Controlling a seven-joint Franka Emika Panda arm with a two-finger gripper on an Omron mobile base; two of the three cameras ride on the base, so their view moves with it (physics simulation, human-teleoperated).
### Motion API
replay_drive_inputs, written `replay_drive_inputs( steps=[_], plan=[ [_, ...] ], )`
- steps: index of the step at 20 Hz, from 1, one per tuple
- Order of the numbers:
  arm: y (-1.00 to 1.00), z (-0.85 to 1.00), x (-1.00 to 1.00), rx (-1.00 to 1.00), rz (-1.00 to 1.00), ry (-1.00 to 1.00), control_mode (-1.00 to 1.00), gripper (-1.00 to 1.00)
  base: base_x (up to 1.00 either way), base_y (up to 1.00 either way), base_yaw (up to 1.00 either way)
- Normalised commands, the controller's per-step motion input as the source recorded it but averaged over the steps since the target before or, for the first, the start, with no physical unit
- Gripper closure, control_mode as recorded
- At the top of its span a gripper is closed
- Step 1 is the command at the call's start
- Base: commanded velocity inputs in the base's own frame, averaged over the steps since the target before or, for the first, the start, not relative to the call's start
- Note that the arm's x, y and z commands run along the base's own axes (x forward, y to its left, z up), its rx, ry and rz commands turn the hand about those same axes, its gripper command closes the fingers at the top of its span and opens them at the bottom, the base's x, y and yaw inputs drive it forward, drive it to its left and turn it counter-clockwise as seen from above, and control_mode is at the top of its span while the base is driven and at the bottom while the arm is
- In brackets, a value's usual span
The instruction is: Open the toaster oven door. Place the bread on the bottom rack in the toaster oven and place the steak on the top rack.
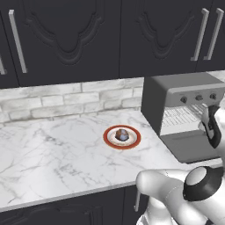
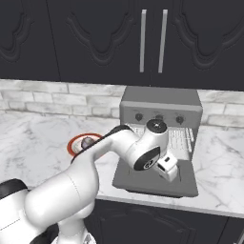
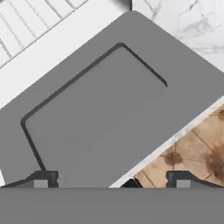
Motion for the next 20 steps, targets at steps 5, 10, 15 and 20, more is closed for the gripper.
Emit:
replay_drive_inputs(
  steps=[5, 10, 15, 20],
  plan=[
    [0.00, 0.14, 0.18, -0.01, 0.47, -0.10, -1.00, -1.00, 0.00, 0.00, 0.00],
    [0.00, 0.05, 0.28, -0.01, 0.15, -0.11, -1.00, -1.00, 0.00, 0.00, 0.00],
    [0.00, 0.00, 0.29, -0.03, 0.07, -0.09, -1.00, -1.00, 0.00, 0.00, 0.00],
    [0.01, -0.03, 0.23, -0.11, 0.15, -0.07, -1.00, -1.00, 0.00, 0.00, 0.00]
  ],
)
